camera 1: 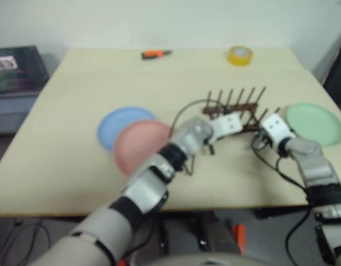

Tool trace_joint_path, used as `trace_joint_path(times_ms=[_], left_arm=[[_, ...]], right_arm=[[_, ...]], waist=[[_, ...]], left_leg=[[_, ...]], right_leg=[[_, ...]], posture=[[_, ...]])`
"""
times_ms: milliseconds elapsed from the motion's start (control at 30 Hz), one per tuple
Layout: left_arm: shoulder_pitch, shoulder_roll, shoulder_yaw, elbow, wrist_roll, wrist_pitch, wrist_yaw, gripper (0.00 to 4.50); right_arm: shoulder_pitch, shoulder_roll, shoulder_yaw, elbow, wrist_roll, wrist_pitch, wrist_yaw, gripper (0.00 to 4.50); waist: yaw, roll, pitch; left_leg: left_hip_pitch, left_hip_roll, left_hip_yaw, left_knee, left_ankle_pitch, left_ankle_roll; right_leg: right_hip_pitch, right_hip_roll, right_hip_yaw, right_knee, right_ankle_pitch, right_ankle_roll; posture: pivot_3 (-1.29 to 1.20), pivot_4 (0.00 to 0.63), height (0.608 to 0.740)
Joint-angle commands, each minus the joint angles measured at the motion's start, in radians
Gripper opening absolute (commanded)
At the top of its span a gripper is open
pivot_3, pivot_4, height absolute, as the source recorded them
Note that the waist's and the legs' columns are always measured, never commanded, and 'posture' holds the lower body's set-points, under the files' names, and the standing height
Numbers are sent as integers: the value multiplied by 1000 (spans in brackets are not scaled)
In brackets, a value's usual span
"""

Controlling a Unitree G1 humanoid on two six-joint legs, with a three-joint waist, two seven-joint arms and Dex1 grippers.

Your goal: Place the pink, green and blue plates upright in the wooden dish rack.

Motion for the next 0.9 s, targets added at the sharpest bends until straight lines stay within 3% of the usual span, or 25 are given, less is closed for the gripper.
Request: trace_joint_path(times_ms=[33, 467, 900], left_arm=[[-37, -5, 28, 55, 22, -26, 66, 22], [-79, -10, 76, 175, 25, -84, 176, 22], [-115, -23, 114, 247, 25, -131, 266, 22]], right_arm=[[-41, 31, 27, 58, -25, -50, -12, 0], [-141, 132, 53, 181, -78, -121, -63, 0], [-196, 147, 63, 276, -99, -184, -83, 0]], waist=[[-4, -1, 1], [-10, -2, 1], [-10, -2, 1]], left_leg=[[0, 0, 0, 0, 0, 0], [1, 0, 1, -2, 0, 0], [1, 0, 1, -2, 0, 0]], right_leg=[[0, 0, 0, 0, 0, 0], [0, 1, 1, 0, 0, -1], [0, 1, 1, -1, 0, -1]], posture=[[0, 150, 740], [0, 150, 740], [0, 150, 740]])
